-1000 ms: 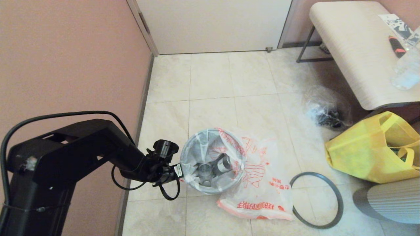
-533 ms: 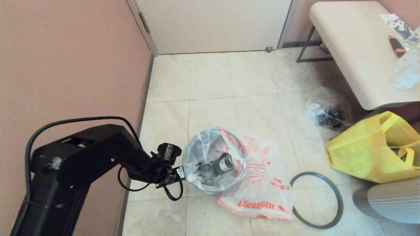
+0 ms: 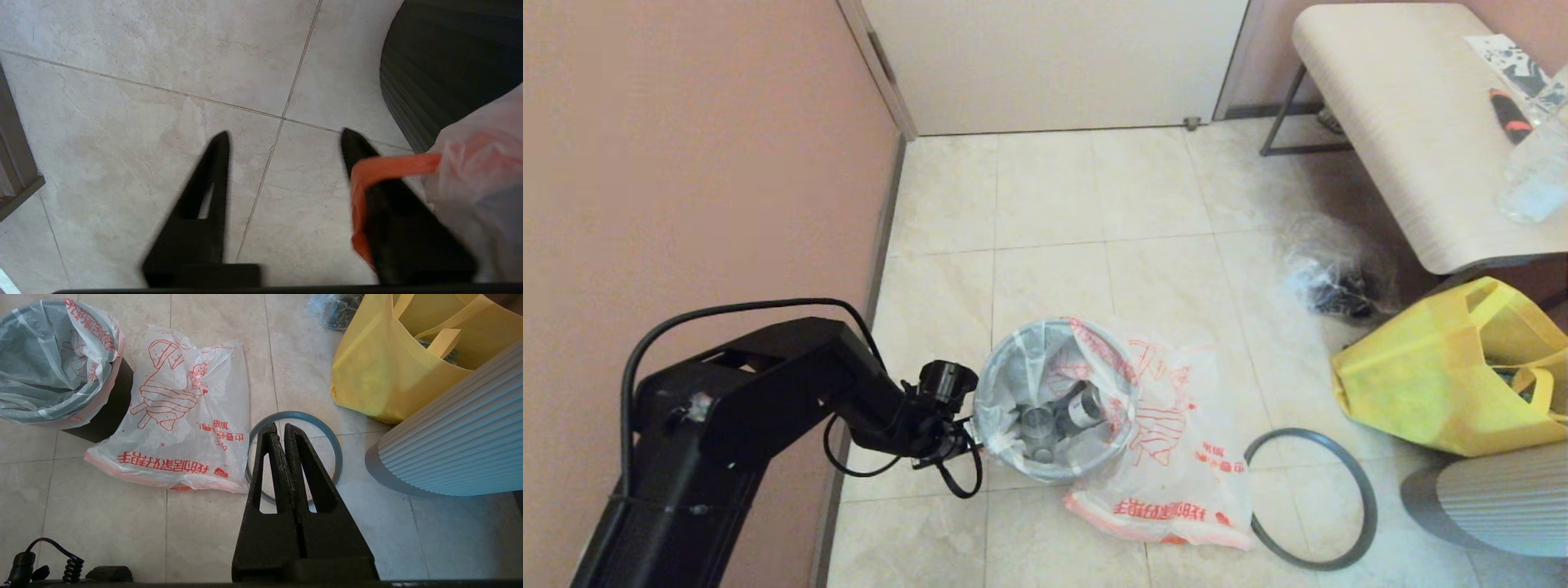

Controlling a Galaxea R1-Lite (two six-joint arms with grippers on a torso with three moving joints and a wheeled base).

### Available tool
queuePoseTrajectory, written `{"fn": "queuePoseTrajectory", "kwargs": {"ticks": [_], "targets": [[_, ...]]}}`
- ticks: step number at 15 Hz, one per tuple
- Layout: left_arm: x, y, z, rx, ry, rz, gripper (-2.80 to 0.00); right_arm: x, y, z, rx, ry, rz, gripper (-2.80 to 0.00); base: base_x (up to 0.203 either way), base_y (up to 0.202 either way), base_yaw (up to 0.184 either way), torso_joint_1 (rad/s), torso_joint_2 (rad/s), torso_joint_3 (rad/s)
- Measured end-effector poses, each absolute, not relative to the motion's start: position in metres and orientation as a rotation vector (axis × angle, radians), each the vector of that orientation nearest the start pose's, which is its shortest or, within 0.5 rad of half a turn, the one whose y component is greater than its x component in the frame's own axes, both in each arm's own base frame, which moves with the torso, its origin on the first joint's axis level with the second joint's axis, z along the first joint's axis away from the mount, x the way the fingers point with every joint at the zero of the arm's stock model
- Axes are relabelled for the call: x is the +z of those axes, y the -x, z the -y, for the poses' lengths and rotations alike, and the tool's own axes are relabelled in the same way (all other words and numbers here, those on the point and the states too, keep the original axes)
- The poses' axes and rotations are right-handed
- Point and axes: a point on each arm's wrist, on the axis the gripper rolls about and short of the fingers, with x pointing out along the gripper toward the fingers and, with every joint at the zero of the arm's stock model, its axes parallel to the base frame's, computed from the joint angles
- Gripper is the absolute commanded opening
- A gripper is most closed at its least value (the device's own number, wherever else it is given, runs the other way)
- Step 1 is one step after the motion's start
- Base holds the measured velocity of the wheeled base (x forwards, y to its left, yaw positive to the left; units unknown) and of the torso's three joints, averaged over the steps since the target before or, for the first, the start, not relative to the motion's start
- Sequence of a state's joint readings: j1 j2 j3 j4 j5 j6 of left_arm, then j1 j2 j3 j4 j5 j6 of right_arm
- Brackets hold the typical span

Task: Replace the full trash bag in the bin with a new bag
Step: Place the trash bag on the floor

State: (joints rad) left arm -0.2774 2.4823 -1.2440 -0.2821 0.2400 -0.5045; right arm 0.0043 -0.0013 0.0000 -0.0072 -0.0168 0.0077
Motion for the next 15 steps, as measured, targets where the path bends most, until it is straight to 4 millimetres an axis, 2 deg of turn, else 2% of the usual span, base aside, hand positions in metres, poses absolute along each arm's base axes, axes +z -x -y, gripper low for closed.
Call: {"fn": "queuePoseTrajectory", "kwargs": {"ticks": [3, 6, 10, 15], "targets": [[-0.039, -0.407, 0.110, 0.205, 0.222, -0.906, -2.80, 0.076, 0.023, 0.000, -0.013, -0.008, 0.008, -2.80, 0.000, 0.000, 0.000, 0.000, 0.00, 0.000], [-0.029, -0.400, 0.107, 0.207, 0.219, -0.906, -2.80, 0.076, 0.023, 0.000, -0.013, -0.008, 0.009, -2.80, 0.000, 0.000, 0.000, 0.000, 0.00, 0.000], [0.006, -0.380, 0.105, 0.176, 0.230, -0.902, -2.80, 0.076, 0.023, 0.000, -0.013, -0.008, 0.009, -2.80, 0.000, 0.000, 0.000, 0.000, 0.00, 0.000], [0.052, -0.346, 0.107, 0.047, 0.275, -0.973, -2.80, 0.076, 0.023, 0.000, -0.013, -0.008, 0.009, -2.80, 0.000, 0.000, 0.000, 0.000, 0.00, 0.000]]}}
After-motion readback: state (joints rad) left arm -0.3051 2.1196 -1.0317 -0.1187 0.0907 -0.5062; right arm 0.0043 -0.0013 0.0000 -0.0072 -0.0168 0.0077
